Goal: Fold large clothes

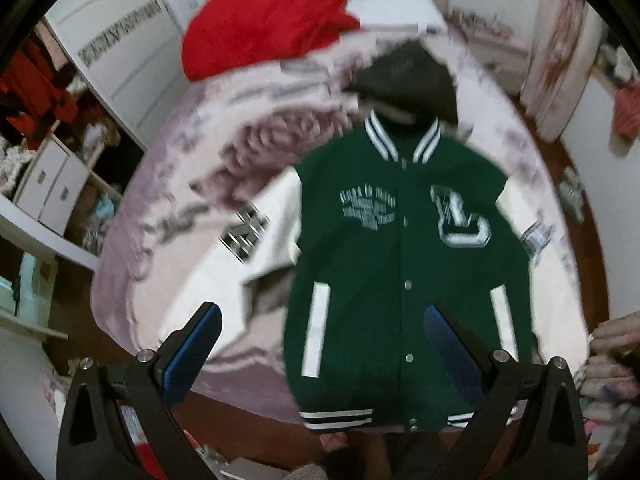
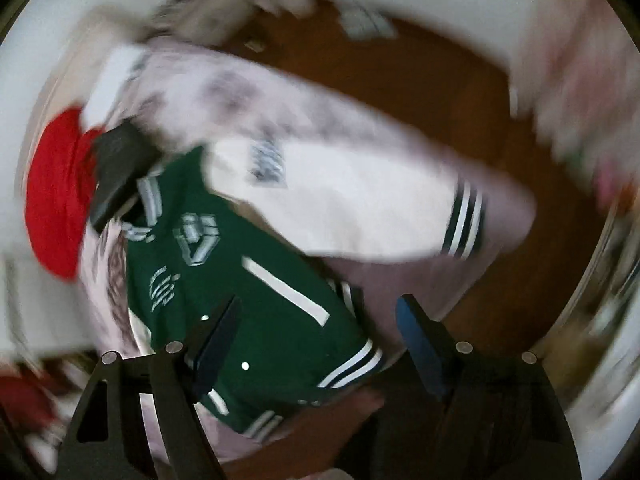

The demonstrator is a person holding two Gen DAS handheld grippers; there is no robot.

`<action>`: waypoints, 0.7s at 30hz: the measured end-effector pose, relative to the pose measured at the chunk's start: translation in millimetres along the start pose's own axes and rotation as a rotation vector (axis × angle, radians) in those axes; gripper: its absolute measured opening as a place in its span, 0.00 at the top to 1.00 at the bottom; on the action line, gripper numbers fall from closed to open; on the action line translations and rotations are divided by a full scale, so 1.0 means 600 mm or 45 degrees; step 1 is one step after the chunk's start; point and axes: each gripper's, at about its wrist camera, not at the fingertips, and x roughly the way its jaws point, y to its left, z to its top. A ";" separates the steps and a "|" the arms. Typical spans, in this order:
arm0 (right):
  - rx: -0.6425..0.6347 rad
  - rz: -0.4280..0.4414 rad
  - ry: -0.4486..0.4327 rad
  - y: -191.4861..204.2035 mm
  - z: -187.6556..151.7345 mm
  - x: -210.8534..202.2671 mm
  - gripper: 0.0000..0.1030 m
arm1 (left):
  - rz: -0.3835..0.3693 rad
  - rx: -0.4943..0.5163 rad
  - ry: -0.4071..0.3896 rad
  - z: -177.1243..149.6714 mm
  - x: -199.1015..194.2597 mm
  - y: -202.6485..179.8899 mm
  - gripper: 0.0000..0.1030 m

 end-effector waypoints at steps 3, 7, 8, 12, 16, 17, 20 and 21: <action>0.264 0.150 0.095 -0.113 0.019 0.153 0.21 | 0.046 0.029 0.110 -0.032 0.106 -0.050 0.00; 0.591 0.319 -0.130 -0.205 0.024 0.240 0.22 | 0.106 0.117 0.215 -0.058 0.212 -0.107 0.00; 0.635 0.342 -0.227 -0.216 0.025 0.243 0.22 | 0.113 0.132 0.228 -0.061 0.227 -0.120 0.00; 0.721 0.394 -0.380 -0.213 0.029 0.263 0.22 | 0.122 0.188 0.243 -0.061 0.266 -0.176 0.00; 0.797 0.319 -0.367 -0.219 0.015 0.273 0.70 | 0.098 0.251 0.214 -0.035 0.277 -0.236 0.00; 0.796 0.351 -0.361 -0.225 0.011 0.267 0.77 | 0.077 0.265 0.198 -0.026 0.277 -0.253 0.00; 0.644 0.408 -0.426 -0.236 0.055 0.225 0.95 | 0.026 0.328 0.160 0.010 0.285 -0.302 0.00; 0.596 0.415 -0.455 -0.233 0.072 0.208 0.95 | 0.005 0.353 0.144 0.025 0.289 -0.323 0.00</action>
